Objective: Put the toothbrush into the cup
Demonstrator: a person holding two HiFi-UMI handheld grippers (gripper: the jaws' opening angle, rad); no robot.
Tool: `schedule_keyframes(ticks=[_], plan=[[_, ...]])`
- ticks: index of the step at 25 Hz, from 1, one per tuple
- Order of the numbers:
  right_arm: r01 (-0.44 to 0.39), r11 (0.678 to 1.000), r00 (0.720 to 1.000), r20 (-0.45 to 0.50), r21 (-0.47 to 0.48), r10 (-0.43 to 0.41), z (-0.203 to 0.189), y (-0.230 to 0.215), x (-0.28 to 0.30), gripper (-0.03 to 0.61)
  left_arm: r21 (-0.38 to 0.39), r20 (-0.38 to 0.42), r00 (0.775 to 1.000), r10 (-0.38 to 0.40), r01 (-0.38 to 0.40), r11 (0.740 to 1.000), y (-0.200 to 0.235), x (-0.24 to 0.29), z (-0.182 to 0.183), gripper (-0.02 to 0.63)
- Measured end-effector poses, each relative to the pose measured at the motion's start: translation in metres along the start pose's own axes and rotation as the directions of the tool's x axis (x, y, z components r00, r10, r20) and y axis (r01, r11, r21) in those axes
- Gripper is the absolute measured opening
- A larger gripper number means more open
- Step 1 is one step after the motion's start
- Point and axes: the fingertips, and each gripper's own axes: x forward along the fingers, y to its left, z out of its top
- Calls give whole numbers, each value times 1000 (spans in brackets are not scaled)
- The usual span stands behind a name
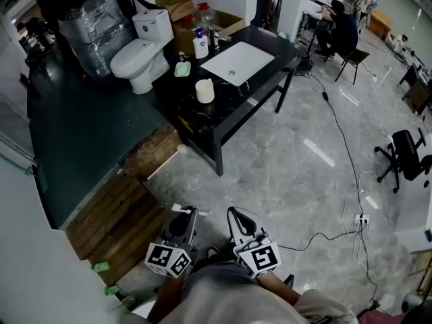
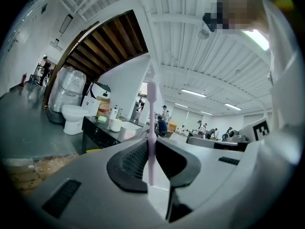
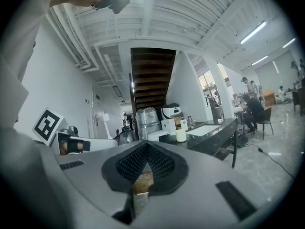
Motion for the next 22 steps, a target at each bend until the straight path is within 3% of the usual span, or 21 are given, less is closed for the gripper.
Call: schedule_keyframes(ticks=[13, 22], plan=[[-35, 998, 995, -87, 50, 39, -27, -45, 46, 6, -28, -71, 997, 38, -40, 999, 24, 47, -12, 57], [14, 1000, 998, -66, 12, -13, -4, -55, 136, 6, -4, 3, 998, -59, 59, 998, 92, 107, 35, 57]])
